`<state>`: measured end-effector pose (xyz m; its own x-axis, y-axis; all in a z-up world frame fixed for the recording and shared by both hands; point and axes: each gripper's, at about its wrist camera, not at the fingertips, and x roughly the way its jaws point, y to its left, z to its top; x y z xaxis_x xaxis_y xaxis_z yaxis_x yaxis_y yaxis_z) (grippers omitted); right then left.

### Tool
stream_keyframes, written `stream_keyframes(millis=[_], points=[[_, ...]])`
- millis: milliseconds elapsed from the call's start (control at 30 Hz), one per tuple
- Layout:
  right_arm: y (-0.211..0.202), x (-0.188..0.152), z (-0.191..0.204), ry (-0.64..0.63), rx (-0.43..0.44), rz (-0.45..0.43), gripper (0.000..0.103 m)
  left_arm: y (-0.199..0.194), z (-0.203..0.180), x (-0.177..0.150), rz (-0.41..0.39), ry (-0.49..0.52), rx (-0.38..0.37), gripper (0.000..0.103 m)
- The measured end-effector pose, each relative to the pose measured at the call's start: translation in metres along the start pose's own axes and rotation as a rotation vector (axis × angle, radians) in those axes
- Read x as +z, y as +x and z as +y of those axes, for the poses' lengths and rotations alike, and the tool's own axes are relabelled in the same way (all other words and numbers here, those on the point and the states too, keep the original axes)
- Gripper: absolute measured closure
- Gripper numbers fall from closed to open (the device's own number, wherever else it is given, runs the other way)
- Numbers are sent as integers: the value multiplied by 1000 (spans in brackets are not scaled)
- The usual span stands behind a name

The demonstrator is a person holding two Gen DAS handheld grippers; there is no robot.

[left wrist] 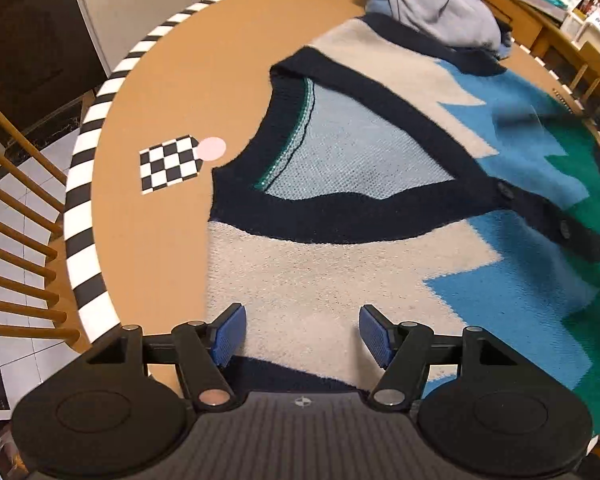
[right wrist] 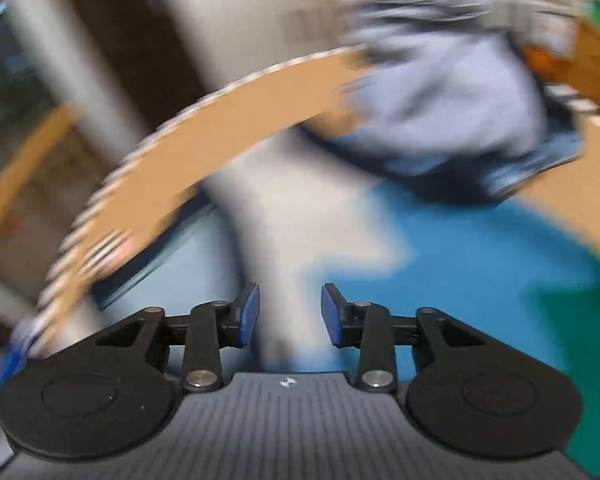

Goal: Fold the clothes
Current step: 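Release the button band with the right gripper and move it back, then move the right gripper to the cardigan's navy side edge and grasp it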

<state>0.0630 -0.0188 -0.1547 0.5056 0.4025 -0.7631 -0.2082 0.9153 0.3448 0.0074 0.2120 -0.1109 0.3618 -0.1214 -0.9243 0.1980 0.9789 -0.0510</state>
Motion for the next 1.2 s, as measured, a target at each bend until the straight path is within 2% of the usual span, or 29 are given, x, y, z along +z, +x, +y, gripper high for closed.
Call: stream_keyframes(millis=[33, 67, 167, 267, 333, 400, 500, 567, 733, 933, 1200], points=[[-6, -19, 19, -41, 57, 27, 71, -4, -3, -1, -10, 7, -11, 37], [-9, -35, 31, -68, 70, 51, 74, -6, -11, -2, -10, 24, -21, 37], [-14, -75, 60, -132, 52, 124, 77, -9, -35, -3, 0, 75, -43, 37], [-5, -109, 68, -101, -39, 198, 78, 5, -53, -5, 37, 109, -46, 34], [-6, -123, 72, -84, -77, 147, 79, 19, -59, -10, 63, 132, -40, 34], [-14, -126, 74, -15, -116, 115, 79, 17, -63, -18, 38, 183, -20, 35], [-36, -131, 78, 90, -171, 33, 75, -6, -61, -26, -19, 234, -51, 34], [-51, -135, 81, 161, -207, -21, 61, -15, -65, -32, -31, 261, -69, 31], [-85, -155, 85, 321, -278, -127, 61, -36, -75, -50, -62, 328, -115, 30], [-108, -185, 88, 451, -337, -188, 61, -60, -88, -70, -99, 407, -169, 30], [-134, -204, 75, 536, -344, -241, 61, -62, -122, -84, -109, 455, -200, 29]])
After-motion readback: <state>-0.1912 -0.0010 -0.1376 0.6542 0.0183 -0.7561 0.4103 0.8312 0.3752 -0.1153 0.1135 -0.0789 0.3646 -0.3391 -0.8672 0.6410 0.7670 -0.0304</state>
